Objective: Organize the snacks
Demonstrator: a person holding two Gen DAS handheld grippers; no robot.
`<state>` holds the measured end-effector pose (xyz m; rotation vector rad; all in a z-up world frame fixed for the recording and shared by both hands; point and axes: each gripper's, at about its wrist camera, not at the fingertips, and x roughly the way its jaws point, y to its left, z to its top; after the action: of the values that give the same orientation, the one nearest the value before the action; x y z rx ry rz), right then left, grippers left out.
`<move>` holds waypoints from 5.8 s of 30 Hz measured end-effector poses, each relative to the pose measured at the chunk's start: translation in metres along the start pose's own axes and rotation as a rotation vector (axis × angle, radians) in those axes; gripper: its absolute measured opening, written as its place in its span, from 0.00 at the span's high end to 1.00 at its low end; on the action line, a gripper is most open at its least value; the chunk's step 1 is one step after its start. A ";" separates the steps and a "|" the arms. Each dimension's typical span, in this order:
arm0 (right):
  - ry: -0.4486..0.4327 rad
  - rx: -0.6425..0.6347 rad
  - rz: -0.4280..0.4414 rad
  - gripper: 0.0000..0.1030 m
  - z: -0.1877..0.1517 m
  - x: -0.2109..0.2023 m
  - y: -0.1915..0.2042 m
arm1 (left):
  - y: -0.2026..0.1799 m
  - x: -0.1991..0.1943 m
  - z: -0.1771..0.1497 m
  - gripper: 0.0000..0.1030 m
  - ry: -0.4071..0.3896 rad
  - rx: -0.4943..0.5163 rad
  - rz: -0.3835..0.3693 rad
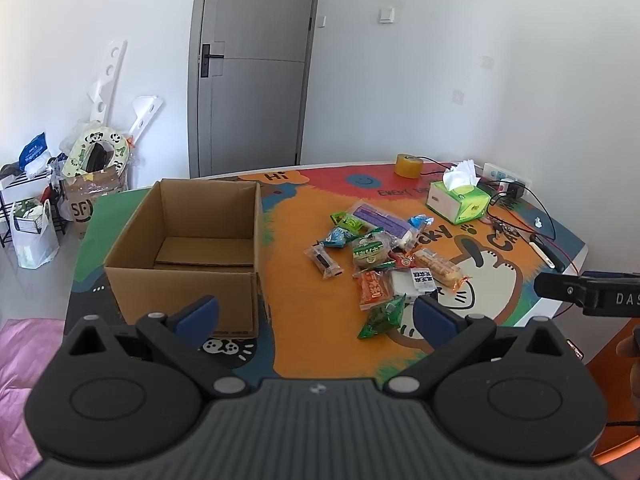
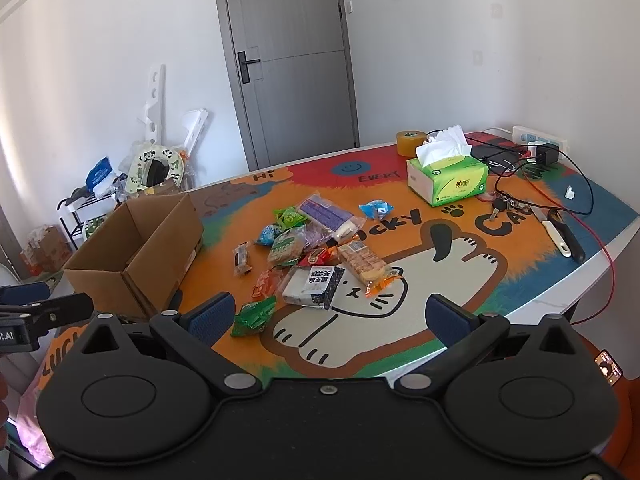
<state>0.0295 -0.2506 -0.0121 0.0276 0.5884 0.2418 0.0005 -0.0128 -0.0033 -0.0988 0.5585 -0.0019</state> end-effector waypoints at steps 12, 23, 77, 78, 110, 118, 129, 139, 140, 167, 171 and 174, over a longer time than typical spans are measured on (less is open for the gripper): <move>-0.006 0.013 -0.006 0.00 0.000 -0.001 -0.003 | 0.000 0.002 -0.001 0.00 0.004 0.004 -0.006; 0.010 0.006 -0.008 0.00 -0.004 0.006 -0.005 | -0.002 0.010 -0.005 0.01 0.006 -0.004 -0.017; 0.042 0.060 0.050 0.21 -0.032 0.129 -0.081 | -0.045 0.176 -0.035 0.68 0.169 -0.054 -0.139; 0.044 0.061 0.052 0.21 -0.030 0.132 -0.082 | -0.045 0.176 -0.033 0.68 0.168 -0.058 -0.138; 0.129 -0.002 0.114 0.48 0.011 0.201 -0.073 | -0.030 0.180 0.013 0.68 0.109 -0.131 -0.127; 0.142 0.004 0.127 0.66 -0.003 0.194 -0.072 | -0.021 0.172 0.010 0.68 0.089 -0.152 -0.109; 0.052 0.035 0.123 0.66 -0.006 0.158 -0.070 | -0.018 0.150 0.004 0.68 0.040 -0.133 -0.109; -0.001 0.024 0.143 0.66 -0.004 0.132 -0.043 | -0.007 0.119 0.015 0.68 -0.049 -0.120 -0.071; -0.009 0.022 0.147 0.66 -0.003 0.129 -0.040 | -0.005 0.116 0.017 0.68 -0.057 -0.119 -0.064; -0.082 -0.047 0.310 0.66 0.038 0.128 0.067 | 0.072 0.069 0.032 0.68 -0.159 -0.199 0.068; -0.075 -0.058 0.329 0.66 0.041 0.135 0.086 | 0.089 0.070 0.030 0.68 -0.163 -0.222 0.089; -0.070 -0.071 0.347 0.66 0.044 0.139 0.102 | 0.102 0.072 0.028 0.68 -0.158 -0.243 0.101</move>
<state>0.1431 -0.1176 -0.0417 0.0701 0.5025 0.5965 0.0736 0.0889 -0.0272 -0.3050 0.4029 0.1714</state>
